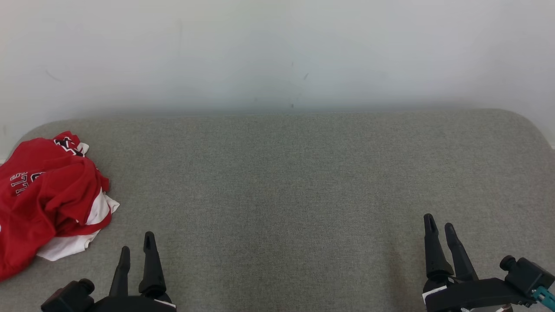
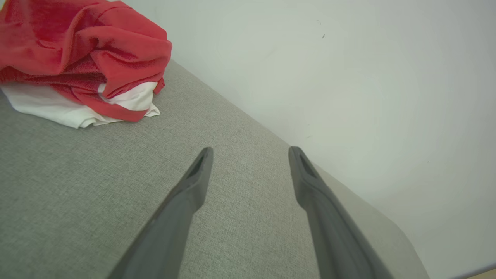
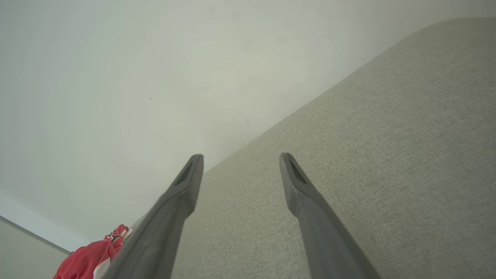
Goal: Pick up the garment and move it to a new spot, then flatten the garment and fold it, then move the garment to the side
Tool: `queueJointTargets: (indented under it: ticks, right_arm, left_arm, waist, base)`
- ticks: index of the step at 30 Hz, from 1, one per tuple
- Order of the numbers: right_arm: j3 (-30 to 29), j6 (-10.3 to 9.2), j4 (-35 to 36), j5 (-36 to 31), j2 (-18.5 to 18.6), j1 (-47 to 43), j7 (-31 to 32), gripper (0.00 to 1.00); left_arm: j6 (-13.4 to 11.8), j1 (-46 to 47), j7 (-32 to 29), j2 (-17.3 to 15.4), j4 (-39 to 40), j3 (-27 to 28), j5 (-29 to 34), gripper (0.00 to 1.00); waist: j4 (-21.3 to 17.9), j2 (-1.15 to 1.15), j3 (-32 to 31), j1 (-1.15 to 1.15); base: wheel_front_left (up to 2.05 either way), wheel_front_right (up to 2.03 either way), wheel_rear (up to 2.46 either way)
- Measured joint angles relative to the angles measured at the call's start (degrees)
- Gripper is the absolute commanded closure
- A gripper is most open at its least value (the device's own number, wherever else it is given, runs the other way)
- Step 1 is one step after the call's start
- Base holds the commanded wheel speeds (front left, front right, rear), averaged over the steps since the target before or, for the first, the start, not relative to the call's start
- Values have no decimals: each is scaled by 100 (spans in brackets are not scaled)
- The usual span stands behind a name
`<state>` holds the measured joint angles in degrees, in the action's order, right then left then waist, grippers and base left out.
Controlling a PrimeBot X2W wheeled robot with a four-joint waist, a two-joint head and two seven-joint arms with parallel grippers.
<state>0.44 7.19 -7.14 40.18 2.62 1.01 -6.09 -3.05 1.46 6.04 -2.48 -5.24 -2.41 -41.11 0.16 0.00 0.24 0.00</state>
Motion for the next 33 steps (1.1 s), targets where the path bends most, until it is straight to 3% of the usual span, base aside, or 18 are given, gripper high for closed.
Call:
queueJointTargets:
  ticks: [17, 33]
  right_arm:
    - [11, 1, -19, -987, 3, -12, -245, 0]
    - [68, 2, 10, -1826, 7, -92, -460, 0]
  left_arm:
    - [-249, -4, 247, -11, 21, -155, 1151, 0]
    - [-245, 8, 461, -130, -132, -268, 2014, 0]
  waist:
    - [21, 0, 8, 0]
    - [30, 0, -42, 0]
  base:
    - [0, 0, 0]
    - [0, 0, 0]
